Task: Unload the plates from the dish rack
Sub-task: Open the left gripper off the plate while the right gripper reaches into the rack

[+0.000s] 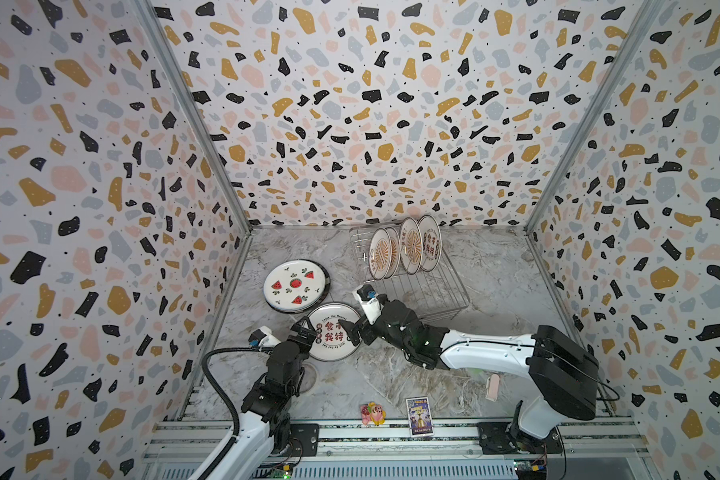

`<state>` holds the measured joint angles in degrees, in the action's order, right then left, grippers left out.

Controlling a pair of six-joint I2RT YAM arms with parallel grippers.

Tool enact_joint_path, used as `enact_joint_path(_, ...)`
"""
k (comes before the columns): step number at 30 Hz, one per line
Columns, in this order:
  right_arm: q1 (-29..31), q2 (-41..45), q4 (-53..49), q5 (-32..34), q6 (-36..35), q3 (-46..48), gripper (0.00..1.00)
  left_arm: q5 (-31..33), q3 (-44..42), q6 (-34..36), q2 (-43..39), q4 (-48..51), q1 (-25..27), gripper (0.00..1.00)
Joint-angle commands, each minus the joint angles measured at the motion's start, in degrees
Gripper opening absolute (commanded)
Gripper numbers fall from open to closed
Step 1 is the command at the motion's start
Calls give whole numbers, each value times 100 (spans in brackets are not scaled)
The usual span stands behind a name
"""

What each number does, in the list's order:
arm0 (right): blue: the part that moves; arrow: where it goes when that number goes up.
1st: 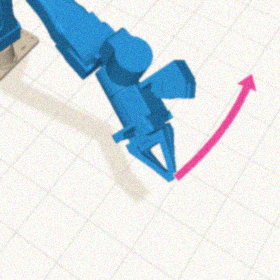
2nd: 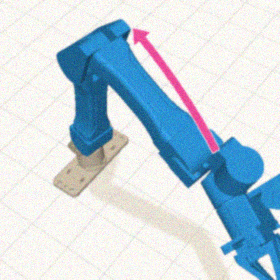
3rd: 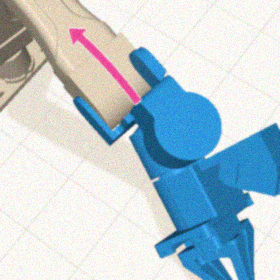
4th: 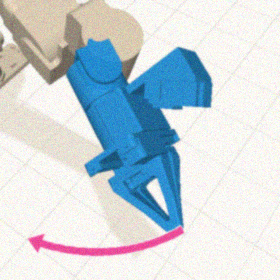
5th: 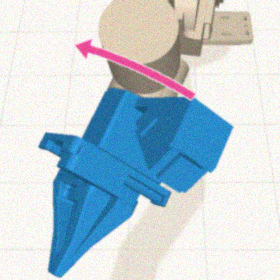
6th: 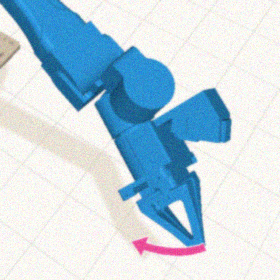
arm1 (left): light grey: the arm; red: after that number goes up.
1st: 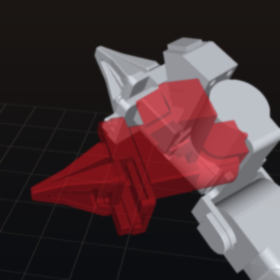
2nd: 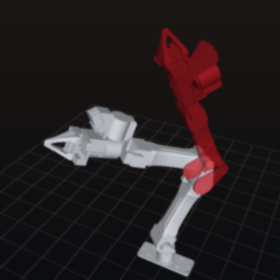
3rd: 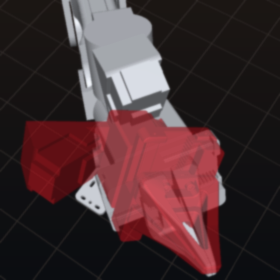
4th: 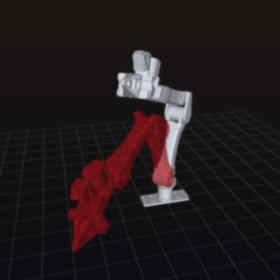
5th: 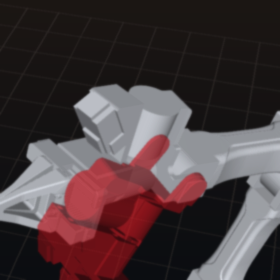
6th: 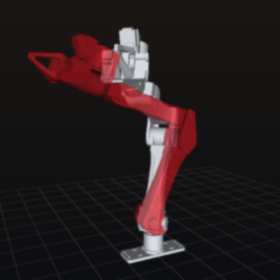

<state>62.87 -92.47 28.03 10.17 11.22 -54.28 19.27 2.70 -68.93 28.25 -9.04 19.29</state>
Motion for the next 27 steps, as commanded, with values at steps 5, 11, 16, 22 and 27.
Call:
enact_joint_path(5,-281,836,-20,140,-82,181,99,-505,209,652,-281,-901,79,100)
enact_joint_path(11,-911,1203,-277,-288,-71,254,99,-445,564,1449,35,-1489,882,100)
enact_joint_path(16,-1555,1314,-672,-666,9,95,99,-680,569,2092,559,-2838,1451,100)
enact_joint_path(22,-2282,1351,-499,-1352,164,115,99,-813,897,2830,1192,-3531,1929,100)
enact_joint_path(27,-2722,1176,-562,-1279,247,-94,99,-1447,1157,3416,1880,-4318,2143,100)
